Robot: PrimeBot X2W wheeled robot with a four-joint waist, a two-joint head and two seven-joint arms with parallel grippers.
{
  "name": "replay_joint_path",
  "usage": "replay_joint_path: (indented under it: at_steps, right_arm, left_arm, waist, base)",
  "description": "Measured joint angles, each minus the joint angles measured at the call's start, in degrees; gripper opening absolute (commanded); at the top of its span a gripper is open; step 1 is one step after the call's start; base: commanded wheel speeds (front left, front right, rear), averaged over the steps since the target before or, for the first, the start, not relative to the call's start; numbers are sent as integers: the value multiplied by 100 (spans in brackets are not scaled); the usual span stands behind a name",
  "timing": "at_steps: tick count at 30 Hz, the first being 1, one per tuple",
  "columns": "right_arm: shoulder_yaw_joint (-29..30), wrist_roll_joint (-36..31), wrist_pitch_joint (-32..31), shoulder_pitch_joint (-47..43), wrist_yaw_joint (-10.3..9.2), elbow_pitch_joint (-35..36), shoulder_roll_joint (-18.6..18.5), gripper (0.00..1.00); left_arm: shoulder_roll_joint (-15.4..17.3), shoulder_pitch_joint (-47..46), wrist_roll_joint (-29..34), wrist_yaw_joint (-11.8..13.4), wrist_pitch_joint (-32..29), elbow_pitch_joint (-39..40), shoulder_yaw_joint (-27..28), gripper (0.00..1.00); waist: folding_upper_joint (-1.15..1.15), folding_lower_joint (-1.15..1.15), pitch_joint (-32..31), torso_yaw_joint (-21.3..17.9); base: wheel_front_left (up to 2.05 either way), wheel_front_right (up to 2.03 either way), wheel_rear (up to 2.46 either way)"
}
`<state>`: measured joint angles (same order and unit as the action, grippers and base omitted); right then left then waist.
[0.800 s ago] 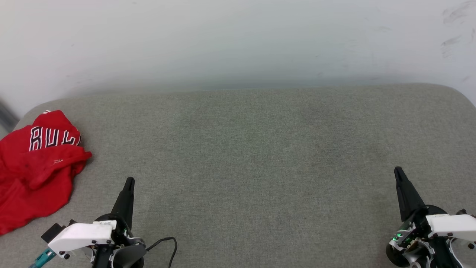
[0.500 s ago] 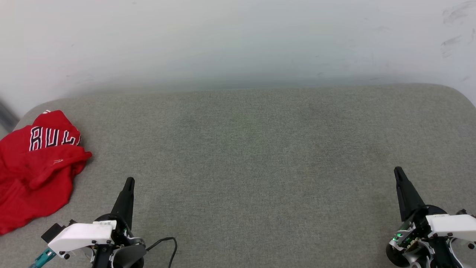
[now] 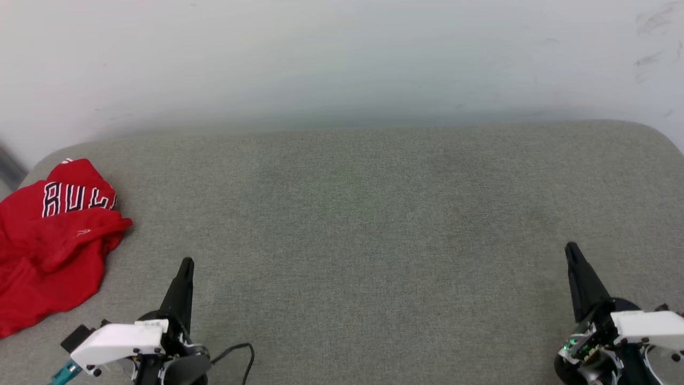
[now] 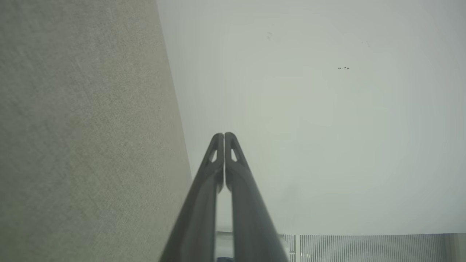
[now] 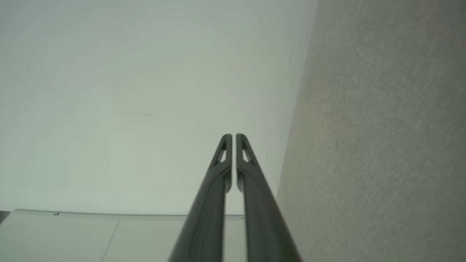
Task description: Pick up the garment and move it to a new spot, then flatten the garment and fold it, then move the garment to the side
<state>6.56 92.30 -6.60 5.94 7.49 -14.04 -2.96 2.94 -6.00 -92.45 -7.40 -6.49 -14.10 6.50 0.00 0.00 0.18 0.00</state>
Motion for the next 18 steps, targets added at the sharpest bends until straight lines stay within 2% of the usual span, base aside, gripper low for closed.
replay_joint_path:
  at_steps: [1, 7, 18]
  right_arm:
    - [-1, -1, 0, -13, 0, -22, 1, 100]
    - [-25, -9, 32, -281, -10, -268, 7, 100]
    - [-215, -321, 337, -320, -9, -160, 11, 100]
  left_arm:
    - [-2, 13, -1, 0, 4, -23, -3, 100]
    - [-38, 298, 3, 8, 34, -276, -35, 100]
    - [-40, 391, 307, 8, 342, -38, -70, 100]
  waist:
    - [0, 0, 0, 0]
    - [0, 0, 5, 0]
    - [0, 0, 12, -10]
  base:
    - [0, 0, 0]
    - [0, 0, 0]
    - [0, 0, 0]
